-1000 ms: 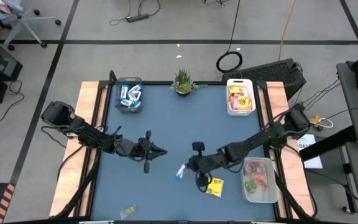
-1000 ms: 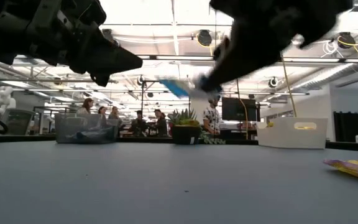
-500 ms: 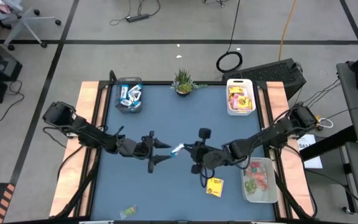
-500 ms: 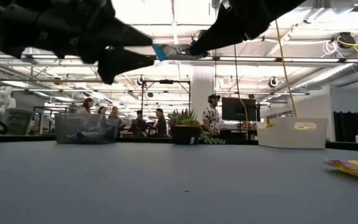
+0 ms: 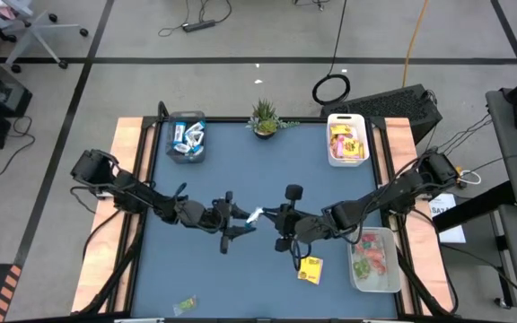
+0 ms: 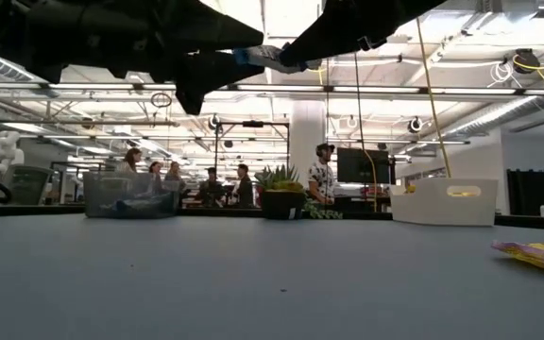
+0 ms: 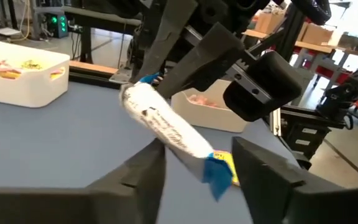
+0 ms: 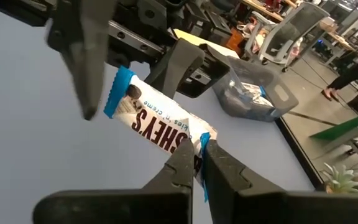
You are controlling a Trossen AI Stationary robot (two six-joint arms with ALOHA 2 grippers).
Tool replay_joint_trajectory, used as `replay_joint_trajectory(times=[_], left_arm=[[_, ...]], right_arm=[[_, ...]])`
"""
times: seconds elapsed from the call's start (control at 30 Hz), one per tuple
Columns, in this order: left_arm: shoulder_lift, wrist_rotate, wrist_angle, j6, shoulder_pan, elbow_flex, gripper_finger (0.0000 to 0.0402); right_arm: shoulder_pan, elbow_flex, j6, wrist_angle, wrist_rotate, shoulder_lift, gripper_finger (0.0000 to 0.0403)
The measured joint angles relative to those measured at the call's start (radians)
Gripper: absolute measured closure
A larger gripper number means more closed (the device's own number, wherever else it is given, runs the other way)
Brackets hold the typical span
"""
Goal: Sort candy
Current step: Put the white chocolate bar into the transparent black bin
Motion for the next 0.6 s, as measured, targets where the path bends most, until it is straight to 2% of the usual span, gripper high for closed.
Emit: replay_joint_trajectory(times=[0.27, 0.4, 0.6], left_arm=[[0.0, -0.003, -0.011, -0.017, 0.011, -0.001, 0.0375], [-0.026, -0.002, -0.074, -0.009, 0.031, -0.001, 0.0375], [-0.164, -0.019, -0.303, -0.005, 0.095, 0.0, 0.0376]], right_arm=[[0.002, 0.0, 0.016, 0.006, 0.005, 0.0, 0.0371], [0.005, 0.0, 0.019, 0.009, 0.011, 0.0, 0.0336], [0.028, 0.0, 0.019, -0.024, 0.126, -0.024, 0.0259]])
